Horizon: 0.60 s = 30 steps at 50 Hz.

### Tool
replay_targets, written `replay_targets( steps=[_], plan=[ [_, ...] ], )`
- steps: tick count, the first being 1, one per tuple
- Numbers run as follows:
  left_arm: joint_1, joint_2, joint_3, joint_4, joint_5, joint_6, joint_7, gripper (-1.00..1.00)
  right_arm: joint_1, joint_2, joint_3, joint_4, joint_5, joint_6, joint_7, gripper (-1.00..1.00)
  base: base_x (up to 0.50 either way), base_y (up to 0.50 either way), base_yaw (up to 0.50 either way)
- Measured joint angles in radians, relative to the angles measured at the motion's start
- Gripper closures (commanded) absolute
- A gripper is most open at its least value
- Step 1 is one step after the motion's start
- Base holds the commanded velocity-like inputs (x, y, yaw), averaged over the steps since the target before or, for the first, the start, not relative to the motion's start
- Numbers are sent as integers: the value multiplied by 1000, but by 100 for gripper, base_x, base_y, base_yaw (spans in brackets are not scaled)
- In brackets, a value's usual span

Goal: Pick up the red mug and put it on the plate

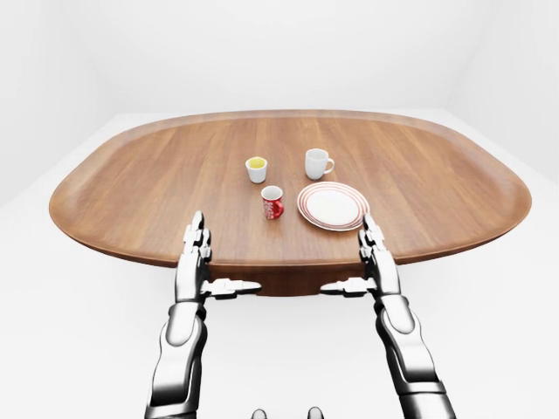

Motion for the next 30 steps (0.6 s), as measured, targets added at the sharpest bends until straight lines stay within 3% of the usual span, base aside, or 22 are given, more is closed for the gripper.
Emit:
replay_targets(
  steps=[5,10,30],
  plan=[
    [-30,7,6,0,-2,0,-2,-100,-29,-8,-12,-7,9,32,-5,-100,0,0,0],
    [-83,22,20,16,2,0,2,-100,-75,-23,-23,-17,12,92,-2,-100,0,0,0],
    [-383,119,77,133,-17,0,28,-100,-311,-101,-74,-66,33,94,43,-100,0,0,0]
  ],
)
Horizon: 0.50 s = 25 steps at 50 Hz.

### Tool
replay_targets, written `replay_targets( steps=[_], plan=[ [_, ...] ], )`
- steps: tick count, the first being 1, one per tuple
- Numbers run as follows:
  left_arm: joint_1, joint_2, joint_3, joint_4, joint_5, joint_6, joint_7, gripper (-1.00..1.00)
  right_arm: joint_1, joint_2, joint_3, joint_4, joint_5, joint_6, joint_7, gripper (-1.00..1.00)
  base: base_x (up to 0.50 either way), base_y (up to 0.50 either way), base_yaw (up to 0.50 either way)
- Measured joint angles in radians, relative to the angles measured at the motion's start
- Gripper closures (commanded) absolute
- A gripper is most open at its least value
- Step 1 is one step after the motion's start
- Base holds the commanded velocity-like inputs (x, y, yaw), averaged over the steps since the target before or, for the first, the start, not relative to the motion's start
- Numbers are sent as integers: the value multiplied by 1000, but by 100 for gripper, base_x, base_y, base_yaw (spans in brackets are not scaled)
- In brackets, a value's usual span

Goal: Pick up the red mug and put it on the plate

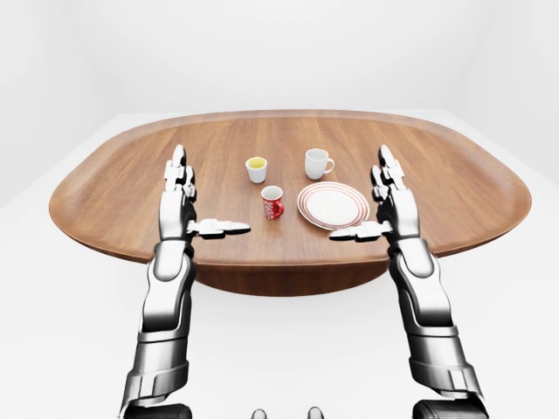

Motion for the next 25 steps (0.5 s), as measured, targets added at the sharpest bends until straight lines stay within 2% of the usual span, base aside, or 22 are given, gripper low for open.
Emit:
replay_targets(
  steps=[12,25],
  plan=[
    [-104,35,9,31,-2,0,16,-100,-87,-30,-9,-24,2,0,13,-100,0,0,0],
    [-136,40,4,-2,10,0,23,-100,-120,-44,-10,-59,-17,0,29,-100,27,0,0]
  ],
)
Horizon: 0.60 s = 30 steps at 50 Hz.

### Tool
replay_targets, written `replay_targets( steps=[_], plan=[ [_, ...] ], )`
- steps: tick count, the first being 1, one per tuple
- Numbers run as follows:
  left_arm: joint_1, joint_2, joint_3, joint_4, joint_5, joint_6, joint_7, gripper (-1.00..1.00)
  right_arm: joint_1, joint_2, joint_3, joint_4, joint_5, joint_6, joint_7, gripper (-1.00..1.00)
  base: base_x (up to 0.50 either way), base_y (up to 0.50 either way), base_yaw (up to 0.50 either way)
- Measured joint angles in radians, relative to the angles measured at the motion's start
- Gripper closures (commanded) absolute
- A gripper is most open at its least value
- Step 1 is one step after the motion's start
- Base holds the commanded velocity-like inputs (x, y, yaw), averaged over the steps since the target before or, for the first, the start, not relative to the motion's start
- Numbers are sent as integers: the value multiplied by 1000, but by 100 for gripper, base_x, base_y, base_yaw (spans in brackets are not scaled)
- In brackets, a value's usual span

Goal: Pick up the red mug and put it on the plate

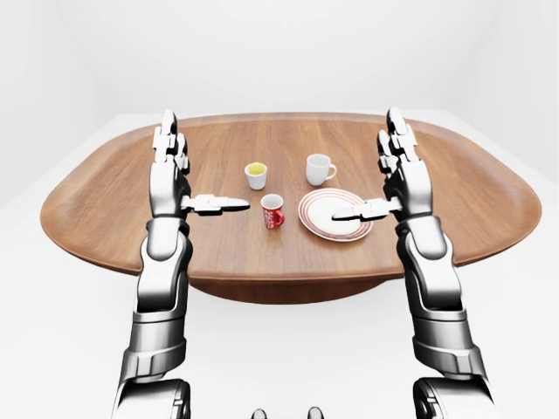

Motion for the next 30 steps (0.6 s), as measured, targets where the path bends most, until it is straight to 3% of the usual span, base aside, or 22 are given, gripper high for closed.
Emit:
replay_targets(
  steps=[30],
  plan=[
    [-3,-5,-3,-25,18,0,-1,-100,-12,-2,2,4,-28,0,17,-100,29,0,0]
  ],
)
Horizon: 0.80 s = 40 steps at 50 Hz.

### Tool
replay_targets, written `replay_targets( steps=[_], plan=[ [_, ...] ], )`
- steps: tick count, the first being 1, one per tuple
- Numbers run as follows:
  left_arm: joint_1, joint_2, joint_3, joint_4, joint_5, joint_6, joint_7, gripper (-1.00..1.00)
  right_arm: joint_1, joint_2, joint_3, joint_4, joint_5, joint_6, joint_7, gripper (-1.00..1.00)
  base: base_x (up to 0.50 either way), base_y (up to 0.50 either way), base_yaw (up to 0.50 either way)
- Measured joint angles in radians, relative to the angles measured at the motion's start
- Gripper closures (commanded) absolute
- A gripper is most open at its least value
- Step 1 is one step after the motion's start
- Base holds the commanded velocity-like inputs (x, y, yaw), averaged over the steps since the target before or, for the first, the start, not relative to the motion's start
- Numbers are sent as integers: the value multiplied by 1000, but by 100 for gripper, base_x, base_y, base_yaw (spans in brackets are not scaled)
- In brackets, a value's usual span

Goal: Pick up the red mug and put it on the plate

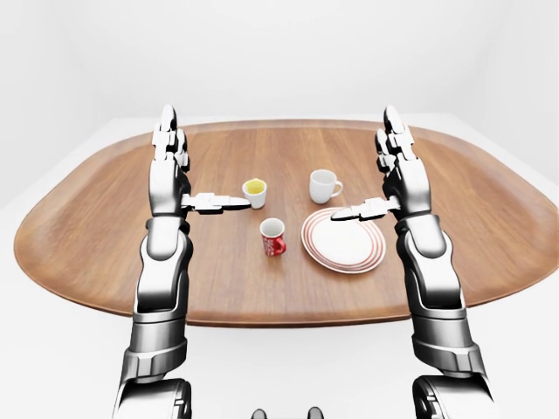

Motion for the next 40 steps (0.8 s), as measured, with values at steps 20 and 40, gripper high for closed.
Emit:
replay_targets(
  steps=[20,40],
  plan=[
    [3,1,2,-14,0,0,-2,-100,1,1,1,-4,-9,0,5,-100,29,0,0],
    [7,1,2,-22,0,0,-3,-100,-1,0,2,-6,-14,0,8,-100,29,0,0]
  ],
)
